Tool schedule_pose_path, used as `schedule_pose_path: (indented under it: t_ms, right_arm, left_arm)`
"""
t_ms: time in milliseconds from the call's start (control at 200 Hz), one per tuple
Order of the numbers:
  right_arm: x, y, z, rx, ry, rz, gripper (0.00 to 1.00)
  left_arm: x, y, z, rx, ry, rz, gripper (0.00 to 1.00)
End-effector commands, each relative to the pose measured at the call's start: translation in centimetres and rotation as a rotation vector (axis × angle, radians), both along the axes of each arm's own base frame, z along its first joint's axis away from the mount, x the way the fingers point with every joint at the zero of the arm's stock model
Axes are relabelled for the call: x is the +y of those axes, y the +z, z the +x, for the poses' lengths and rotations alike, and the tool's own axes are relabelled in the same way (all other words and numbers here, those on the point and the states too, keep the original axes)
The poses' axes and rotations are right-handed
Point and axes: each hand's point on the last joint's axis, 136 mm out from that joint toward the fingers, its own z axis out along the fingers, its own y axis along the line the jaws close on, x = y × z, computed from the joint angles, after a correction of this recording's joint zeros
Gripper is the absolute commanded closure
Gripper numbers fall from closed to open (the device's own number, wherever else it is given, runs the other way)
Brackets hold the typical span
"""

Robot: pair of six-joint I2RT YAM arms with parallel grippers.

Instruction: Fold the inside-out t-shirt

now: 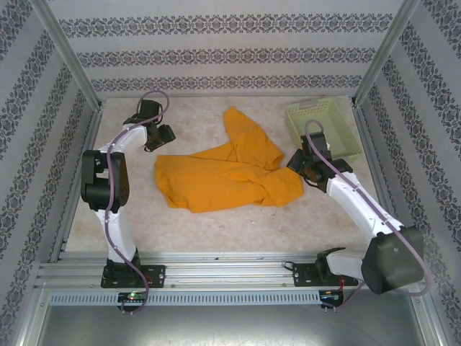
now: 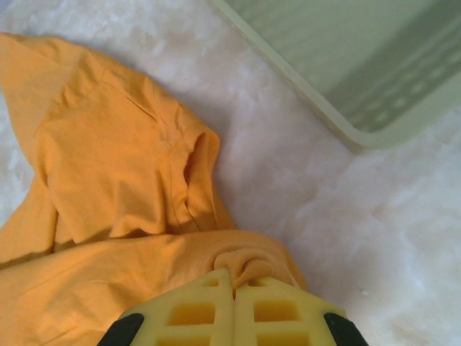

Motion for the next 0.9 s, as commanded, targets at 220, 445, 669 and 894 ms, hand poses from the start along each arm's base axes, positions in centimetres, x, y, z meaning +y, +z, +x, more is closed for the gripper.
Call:
schedule_pose_path:
  t_ms: [220, 445, 669, 894]
  right_arm:
    - [-0.2, 1.0, 0.9, -0.065, 0.015, 0.014, 1.0]
    - [-0.7, 0.6, 0.5, -0.056, 0.011, 0.02, 1.0]
    - [-0.8, 0.6, 0.3, -0.06, 0.007, 0.021, 1.0]
    - [-0.8, 0.5, 0.5, -0.056, 0.005, 0.02, 1.0]
  left_arm:
    - [1.3, 0.7, -11.5, -0.05, 0.15, -0.081, 0.36]
    - [0.7, -1.6, -13.2, -0.058, 0.111, -0.156, 0.48]
    - [-0.5, -3.0, -13.6, -0.047, 0.082, -0.223, 0.57]
    - [-0.7, -2.9, -14.1, -0.039, 0.081, -0.237, 0.74]
